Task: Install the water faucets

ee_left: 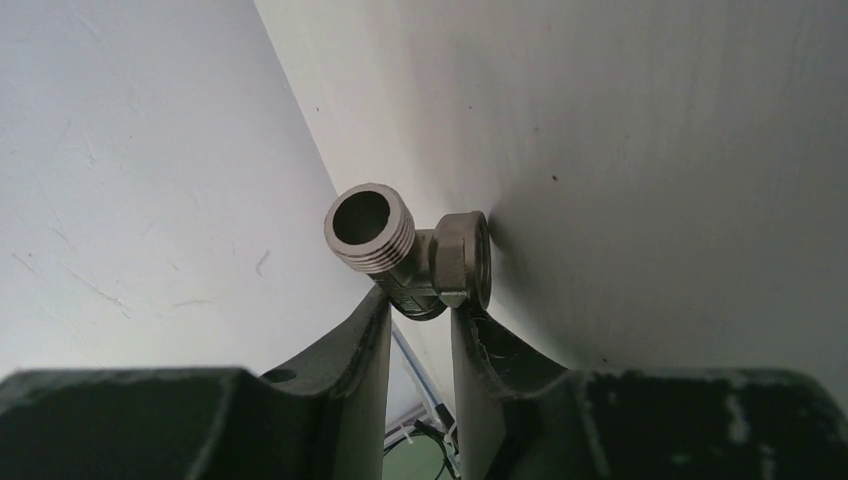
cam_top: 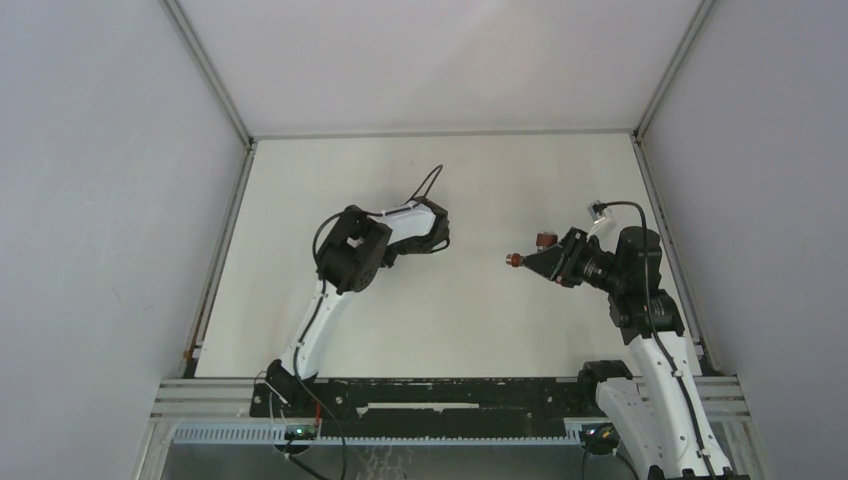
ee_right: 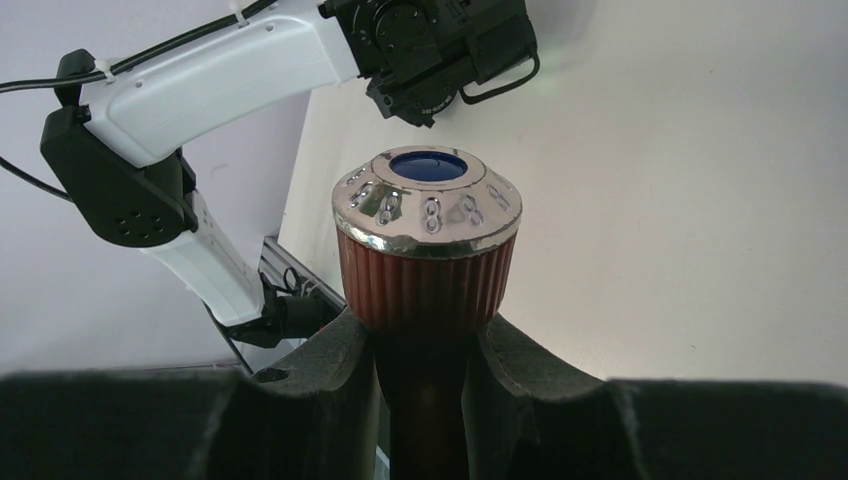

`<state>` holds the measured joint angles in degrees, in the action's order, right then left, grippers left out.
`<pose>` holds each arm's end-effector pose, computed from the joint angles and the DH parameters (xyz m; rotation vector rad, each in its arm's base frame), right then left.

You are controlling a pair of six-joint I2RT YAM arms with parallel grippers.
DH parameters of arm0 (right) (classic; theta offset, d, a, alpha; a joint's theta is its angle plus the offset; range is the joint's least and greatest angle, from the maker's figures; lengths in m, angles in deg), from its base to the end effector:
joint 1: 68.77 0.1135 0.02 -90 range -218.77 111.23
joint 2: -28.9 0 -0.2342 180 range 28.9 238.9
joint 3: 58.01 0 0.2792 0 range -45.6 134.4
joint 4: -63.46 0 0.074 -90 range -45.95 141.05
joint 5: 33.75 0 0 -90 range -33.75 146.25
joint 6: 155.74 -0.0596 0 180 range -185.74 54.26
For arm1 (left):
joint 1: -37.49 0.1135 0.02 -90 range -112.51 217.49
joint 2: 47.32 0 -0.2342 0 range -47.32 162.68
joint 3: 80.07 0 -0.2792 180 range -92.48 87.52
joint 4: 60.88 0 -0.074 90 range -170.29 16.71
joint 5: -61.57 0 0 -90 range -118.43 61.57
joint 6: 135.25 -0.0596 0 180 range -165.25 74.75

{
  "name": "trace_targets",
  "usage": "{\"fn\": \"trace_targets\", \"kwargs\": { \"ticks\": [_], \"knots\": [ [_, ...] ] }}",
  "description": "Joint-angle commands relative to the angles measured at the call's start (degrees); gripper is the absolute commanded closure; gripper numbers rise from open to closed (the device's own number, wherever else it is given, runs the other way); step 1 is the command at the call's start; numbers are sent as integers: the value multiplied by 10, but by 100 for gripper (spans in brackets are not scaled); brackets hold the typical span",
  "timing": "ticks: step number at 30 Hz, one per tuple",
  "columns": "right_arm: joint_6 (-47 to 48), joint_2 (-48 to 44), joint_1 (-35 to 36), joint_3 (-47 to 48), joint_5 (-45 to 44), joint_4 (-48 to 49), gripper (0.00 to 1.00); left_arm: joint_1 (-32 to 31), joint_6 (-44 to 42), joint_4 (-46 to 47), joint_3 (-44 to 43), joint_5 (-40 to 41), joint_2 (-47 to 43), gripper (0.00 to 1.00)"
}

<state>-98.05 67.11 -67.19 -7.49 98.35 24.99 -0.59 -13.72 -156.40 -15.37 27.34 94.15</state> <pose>0.2137 0.0459 0.2658 0.0683 2.0759 1.1103 0.3431 -0.2063 0.0448 0.5334 2.5496 1.5365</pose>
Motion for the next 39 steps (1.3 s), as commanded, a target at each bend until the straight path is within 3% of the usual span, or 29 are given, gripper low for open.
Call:
{"fn": "trace_targets", "kwargs": {
  "ticks": [1,18,25,30,35,39],
  "knots": [
    [3,-6,-3,27,6,24,100,-7,3,8,-14,-11,1,69],
    [4,-7,-3,27,4,21,100,-16,3,8,-31,-11,-18,65],
    [6,-5,-3,27,4,20,100,-16,17,12,-20,-26,-102,64],
    [4,-6,-3,27,5,22,100,5,-23,108,13,-161,-243,62],
    [5,-7,-3,27,6,21,100,102,-17,245,110,-357,-363,57],
    [2,-6,-4,27,8,28,100,174,16,328,190,-449,-400,54]
  ]
}}
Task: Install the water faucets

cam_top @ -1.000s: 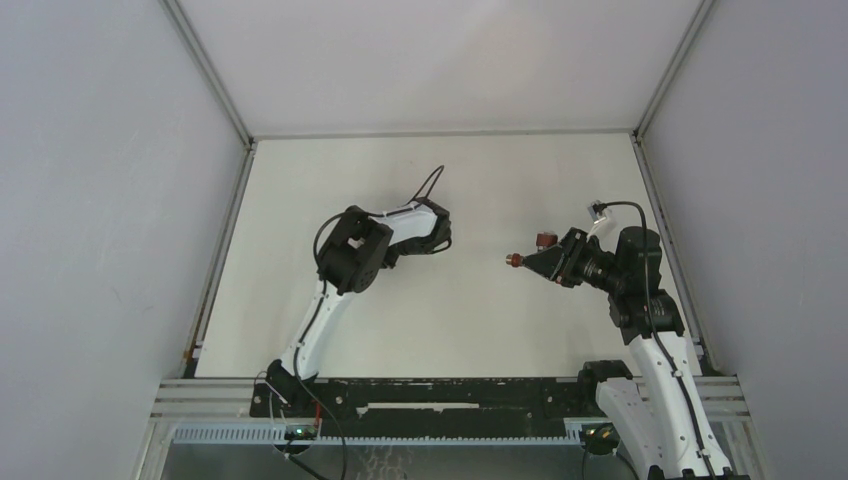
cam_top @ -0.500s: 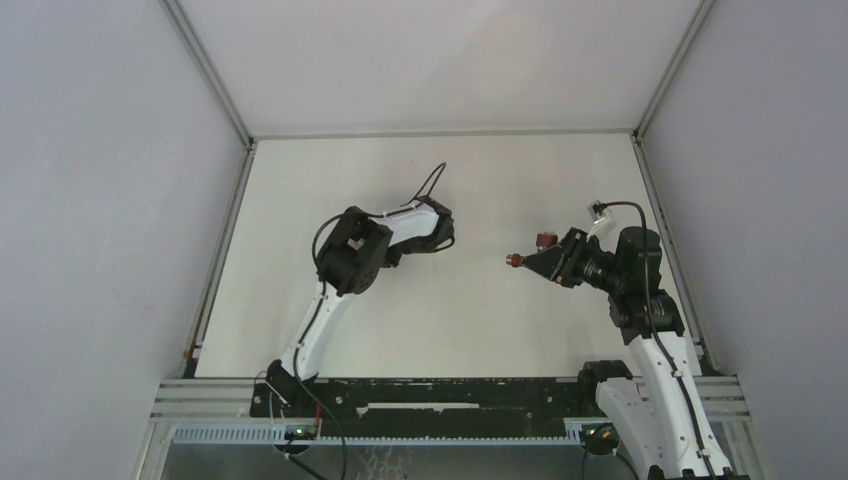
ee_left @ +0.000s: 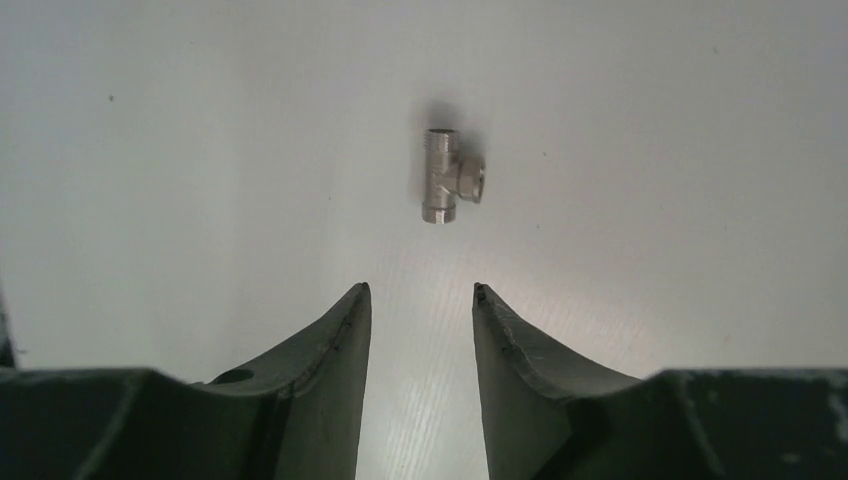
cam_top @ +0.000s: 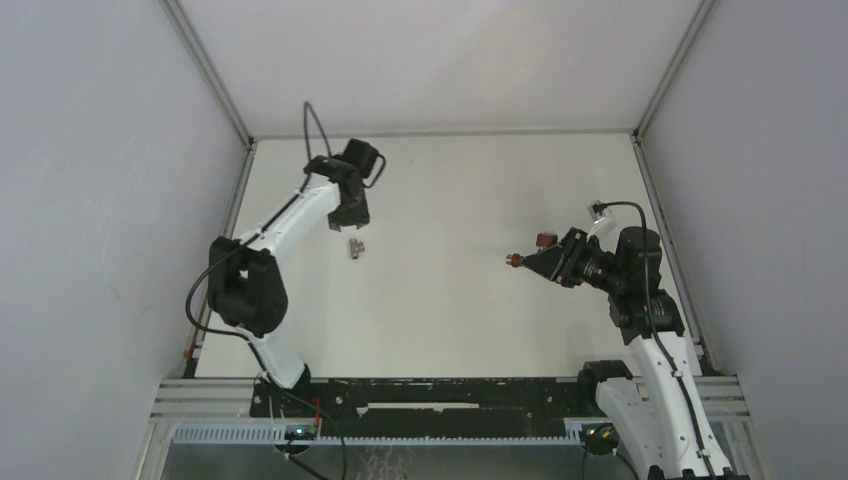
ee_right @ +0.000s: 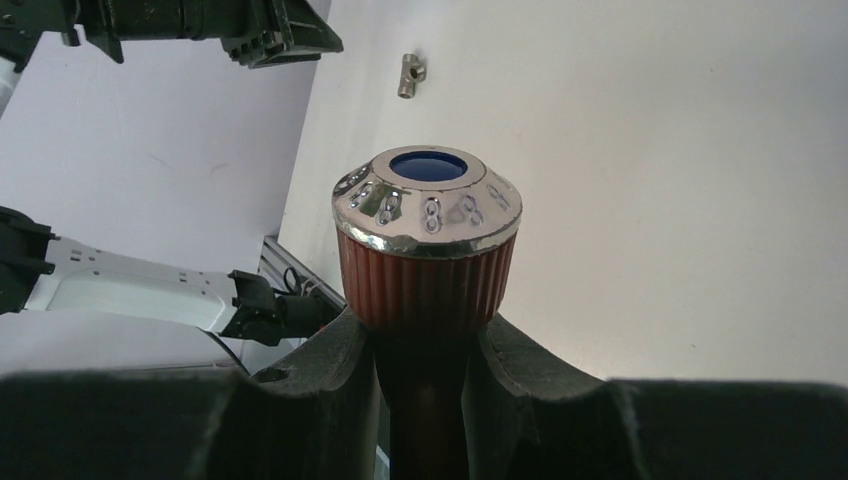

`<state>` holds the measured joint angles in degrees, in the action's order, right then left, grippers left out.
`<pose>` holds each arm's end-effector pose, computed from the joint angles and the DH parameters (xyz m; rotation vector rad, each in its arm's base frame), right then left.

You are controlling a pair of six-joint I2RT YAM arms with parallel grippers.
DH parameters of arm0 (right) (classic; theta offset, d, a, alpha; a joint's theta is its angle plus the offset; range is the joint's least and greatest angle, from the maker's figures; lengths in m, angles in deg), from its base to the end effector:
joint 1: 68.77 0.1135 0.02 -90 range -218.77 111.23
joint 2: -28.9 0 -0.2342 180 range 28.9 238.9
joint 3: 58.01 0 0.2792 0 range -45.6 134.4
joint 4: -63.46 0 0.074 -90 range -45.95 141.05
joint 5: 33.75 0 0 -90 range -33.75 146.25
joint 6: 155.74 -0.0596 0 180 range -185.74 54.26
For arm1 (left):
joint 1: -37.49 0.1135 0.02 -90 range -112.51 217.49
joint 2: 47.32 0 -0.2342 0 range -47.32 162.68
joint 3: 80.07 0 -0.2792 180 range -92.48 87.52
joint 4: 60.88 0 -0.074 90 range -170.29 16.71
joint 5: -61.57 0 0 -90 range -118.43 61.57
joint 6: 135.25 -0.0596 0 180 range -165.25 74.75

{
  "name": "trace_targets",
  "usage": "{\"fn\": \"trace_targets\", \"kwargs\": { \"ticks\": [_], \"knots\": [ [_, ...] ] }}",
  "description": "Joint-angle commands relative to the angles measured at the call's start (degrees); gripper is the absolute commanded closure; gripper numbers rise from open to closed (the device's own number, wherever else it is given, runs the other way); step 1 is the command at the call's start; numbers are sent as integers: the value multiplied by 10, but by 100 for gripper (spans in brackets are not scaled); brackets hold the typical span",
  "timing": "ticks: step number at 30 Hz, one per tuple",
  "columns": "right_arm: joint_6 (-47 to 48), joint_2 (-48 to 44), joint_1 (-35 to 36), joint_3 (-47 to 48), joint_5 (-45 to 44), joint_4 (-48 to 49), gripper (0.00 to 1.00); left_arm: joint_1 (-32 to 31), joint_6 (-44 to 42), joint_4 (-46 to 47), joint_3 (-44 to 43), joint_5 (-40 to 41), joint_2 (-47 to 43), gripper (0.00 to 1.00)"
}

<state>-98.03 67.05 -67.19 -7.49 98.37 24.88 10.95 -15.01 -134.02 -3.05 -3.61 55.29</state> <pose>0.2134 0.0459 0.2658 0.0681 2.0766 1.1106 0.3585 -0.1511 0.2215 -0.1743 2.6527 0.3229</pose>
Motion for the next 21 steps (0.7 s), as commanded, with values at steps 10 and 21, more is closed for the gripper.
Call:
{"fn": "trace_targets", "kwargs": {
  "ticks": [10,21],
  "knots": [
    [-2,0,-4,28,8,33,100,154,128,185,152,-244,2,31],
    [-8,6,-4,27,13,42,100,181,407,254,261,-312,-44,10]
  ]
}}
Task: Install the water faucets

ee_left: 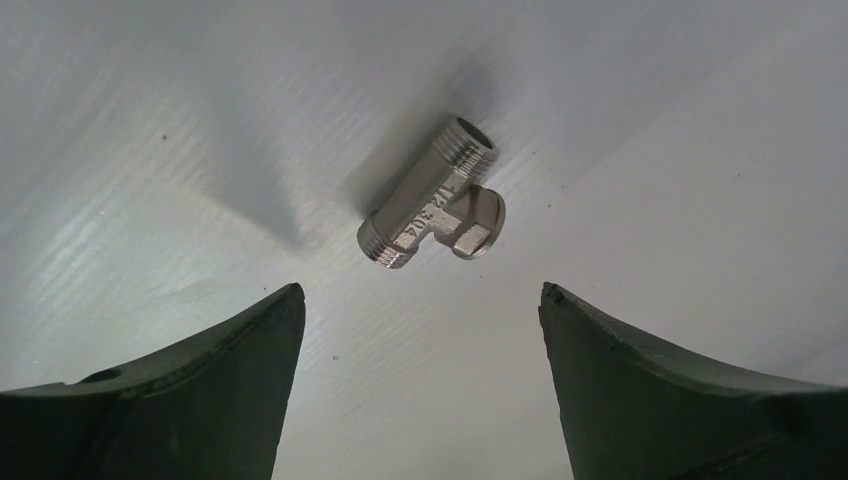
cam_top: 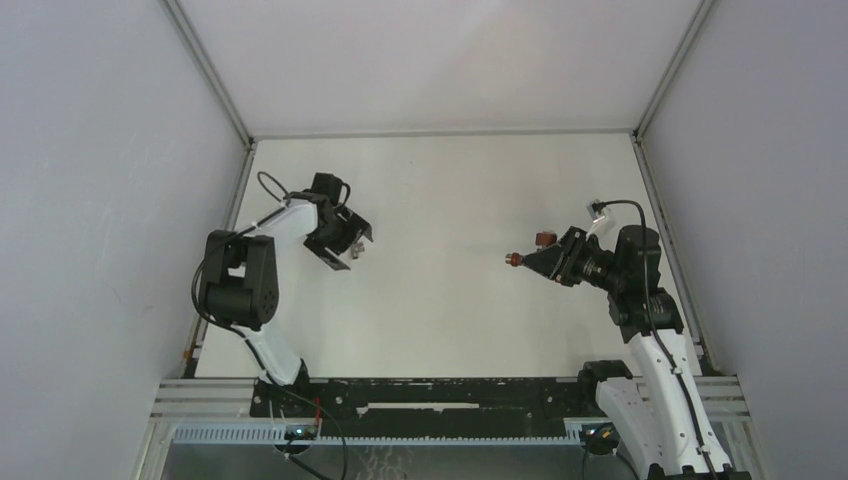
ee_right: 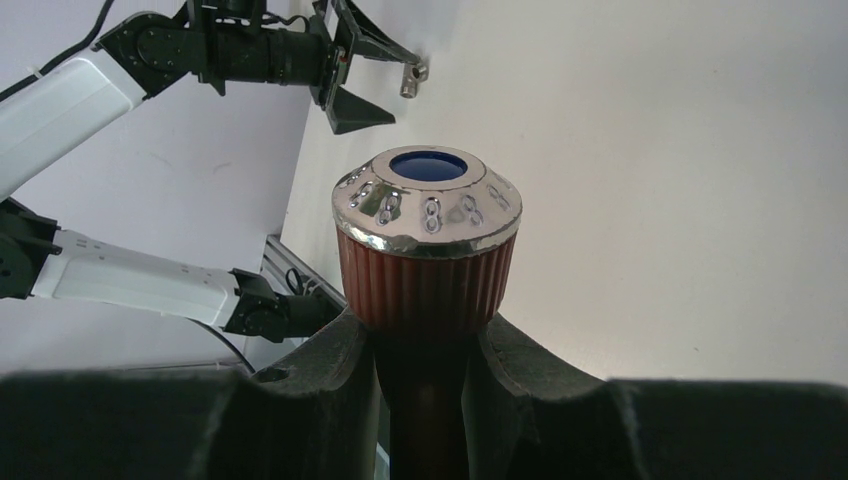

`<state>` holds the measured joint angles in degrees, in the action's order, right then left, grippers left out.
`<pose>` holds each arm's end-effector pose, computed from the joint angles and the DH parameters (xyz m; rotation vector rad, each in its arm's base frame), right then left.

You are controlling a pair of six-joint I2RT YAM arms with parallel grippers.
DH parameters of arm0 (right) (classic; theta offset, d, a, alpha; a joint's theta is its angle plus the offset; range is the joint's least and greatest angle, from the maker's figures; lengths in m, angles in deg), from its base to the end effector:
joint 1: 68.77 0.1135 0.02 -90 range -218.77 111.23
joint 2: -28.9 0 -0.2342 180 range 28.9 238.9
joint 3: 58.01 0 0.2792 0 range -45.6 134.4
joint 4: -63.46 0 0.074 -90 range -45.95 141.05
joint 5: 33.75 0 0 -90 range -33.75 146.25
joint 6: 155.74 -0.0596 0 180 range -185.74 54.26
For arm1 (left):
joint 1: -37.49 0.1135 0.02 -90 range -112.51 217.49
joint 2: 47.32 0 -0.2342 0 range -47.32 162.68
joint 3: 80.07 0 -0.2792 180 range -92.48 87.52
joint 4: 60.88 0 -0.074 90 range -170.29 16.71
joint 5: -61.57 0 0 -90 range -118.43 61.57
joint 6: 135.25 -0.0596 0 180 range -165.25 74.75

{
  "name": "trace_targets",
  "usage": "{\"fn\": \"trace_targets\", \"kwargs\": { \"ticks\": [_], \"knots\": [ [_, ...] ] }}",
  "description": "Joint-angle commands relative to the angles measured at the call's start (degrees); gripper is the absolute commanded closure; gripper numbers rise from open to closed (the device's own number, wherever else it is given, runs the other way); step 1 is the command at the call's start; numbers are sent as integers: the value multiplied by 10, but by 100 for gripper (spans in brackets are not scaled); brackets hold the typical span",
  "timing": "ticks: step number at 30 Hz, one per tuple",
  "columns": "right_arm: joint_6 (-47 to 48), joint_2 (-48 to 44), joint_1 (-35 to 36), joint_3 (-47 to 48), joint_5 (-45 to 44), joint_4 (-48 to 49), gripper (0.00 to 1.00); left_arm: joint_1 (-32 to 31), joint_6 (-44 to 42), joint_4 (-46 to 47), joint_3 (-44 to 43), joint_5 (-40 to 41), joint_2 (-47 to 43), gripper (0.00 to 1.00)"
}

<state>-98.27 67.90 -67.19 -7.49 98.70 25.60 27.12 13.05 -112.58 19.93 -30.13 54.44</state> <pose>0.2161 0.0462 0.2643 0.0697 2.0793 1.1192 0.3588 -0.0675 0.1112 -1.1752 2.6592 -0.2740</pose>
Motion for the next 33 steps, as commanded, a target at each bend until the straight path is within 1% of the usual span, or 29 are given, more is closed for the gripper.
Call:
{"fn": "trace_targets", "kwargs": {
  "ticks": [1,7,10,14,19,22,23,27,33],
  "knots": [
    [-5,-4,-4,28,9,34,100,26,144,41,38,-49,-38,10],
    [2,-5,-4,27,9,24,100,65,215,58,72,-59,-46,12],
    [2,-3,-4,27,10,27,100,79,222,67,64,-107,-13,14],
    [0,-3,-4,28,12,29,100,86,233,71,50,-145,24,15],
    [0,-4,-4,27,12,27,100,97,260,89,67,-169,45,16],
    [-1,-5,-4,28,12,28,100,102,267,86,74,-188,59,17],
    [-2,-4,-4,28,13,28,100,119,267,84,78,-191,63,17],
    [0,-5,-4,29,11,24,100,147,269,78,89,-209,76,18],
    [-2,-7,-4,31,11,22,100,172,257,49,82,-206,83,21]
  ]
}}
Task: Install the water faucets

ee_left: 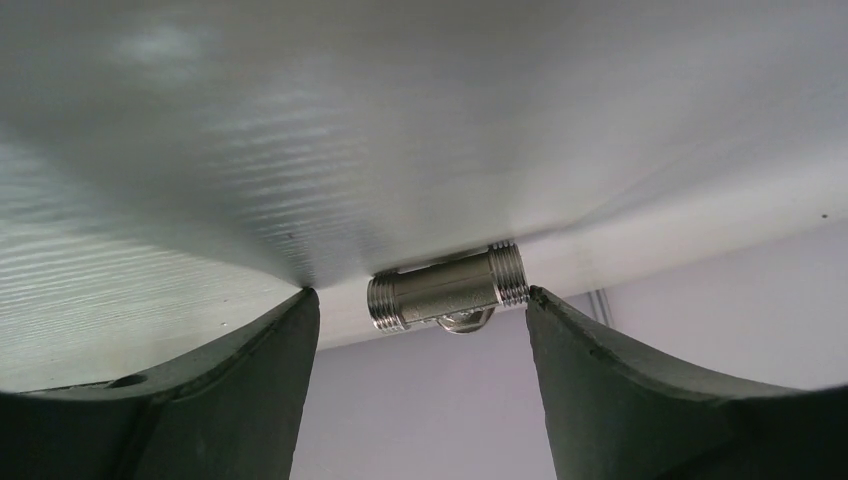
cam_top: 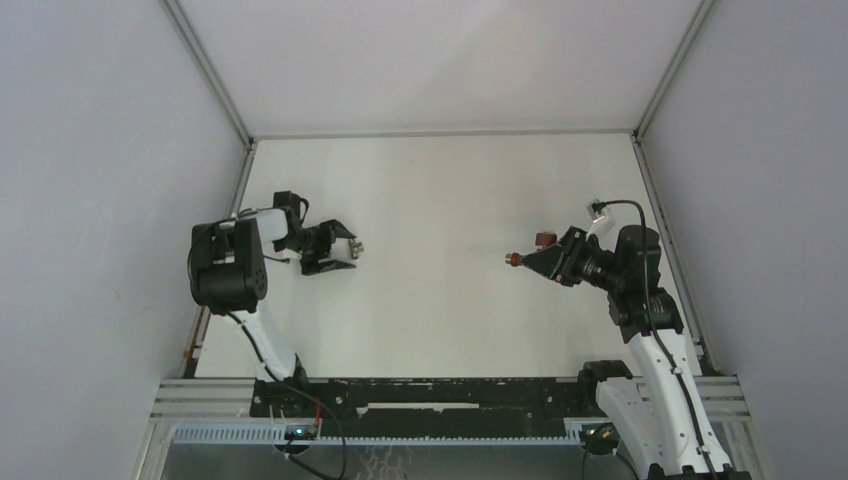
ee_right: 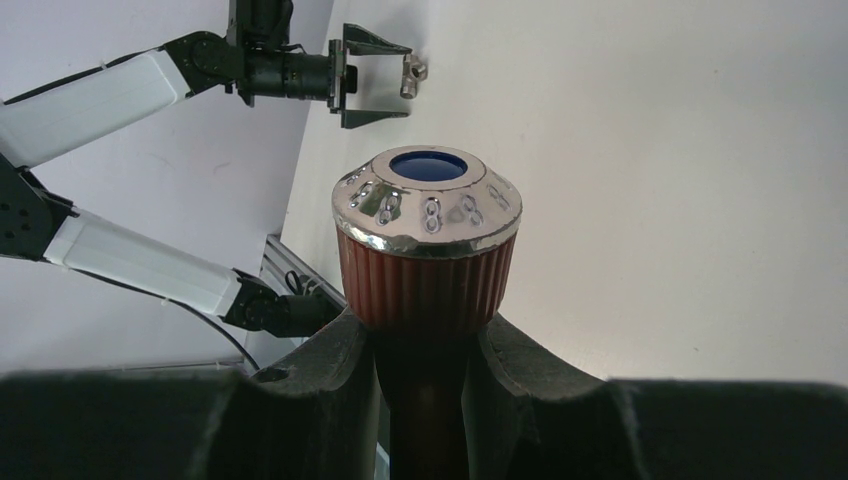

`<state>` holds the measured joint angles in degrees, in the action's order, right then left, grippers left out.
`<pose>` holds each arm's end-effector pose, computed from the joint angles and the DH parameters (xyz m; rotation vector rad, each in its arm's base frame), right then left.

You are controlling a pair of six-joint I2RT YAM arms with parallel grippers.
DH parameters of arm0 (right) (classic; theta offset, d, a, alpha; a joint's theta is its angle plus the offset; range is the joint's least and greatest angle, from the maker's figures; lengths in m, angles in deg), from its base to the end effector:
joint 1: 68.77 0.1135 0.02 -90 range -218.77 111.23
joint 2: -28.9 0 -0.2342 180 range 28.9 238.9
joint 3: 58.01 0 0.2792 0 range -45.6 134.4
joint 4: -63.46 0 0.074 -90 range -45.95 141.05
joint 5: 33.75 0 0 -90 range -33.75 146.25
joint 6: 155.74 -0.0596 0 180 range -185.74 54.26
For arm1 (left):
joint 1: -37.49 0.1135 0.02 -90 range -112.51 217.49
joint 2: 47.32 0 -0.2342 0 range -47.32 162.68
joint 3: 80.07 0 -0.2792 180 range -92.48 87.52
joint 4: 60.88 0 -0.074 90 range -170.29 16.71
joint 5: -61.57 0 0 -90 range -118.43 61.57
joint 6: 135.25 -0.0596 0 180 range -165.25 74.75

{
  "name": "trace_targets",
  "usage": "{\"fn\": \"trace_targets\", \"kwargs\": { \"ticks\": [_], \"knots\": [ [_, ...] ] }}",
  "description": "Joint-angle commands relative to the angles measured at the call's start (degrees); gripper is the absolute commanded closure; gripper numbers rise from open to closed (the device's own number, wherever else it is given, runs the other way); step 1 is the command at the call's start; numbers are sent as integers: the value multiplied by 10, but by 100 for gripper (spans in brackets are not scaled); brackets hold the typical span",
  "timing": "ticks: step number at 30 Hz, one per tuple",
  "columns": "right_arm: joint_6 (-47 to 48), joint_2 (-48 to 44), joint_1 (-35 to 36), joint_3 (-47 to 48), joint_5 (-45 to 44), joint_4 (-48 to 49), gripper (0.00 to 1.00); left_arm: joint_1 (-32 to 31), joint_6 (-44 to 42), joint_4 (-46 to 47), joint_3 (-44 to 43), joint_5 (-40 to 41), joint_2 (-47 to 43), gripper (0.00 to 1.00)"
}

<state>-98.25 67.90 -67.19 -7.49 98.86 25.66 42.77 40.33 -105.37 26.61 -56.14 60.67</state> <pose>0.2161 0.0463 0.2645 0.0668 2.0783 1.1216 0.3469 0.0042 0.0529 2.0078 -2.0726 0.7203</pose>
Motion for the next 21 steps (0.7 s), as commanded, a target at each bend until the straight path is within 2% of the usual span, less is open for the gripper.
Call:
{"fn": "trace_targets", "kwargs": {
  "ticks": [1,14,21],
  "knots": [
    [-1,-7,-4,31,8,21,100,19,-17,-26,13,54,22,21],
    [-3,-8,-4,31,12,23,100,24,-11,-31,10,30,57,20],
    [-5,-10,-4,31,12,24,100,24,54,51,71,36,7,14]
  ]
}}
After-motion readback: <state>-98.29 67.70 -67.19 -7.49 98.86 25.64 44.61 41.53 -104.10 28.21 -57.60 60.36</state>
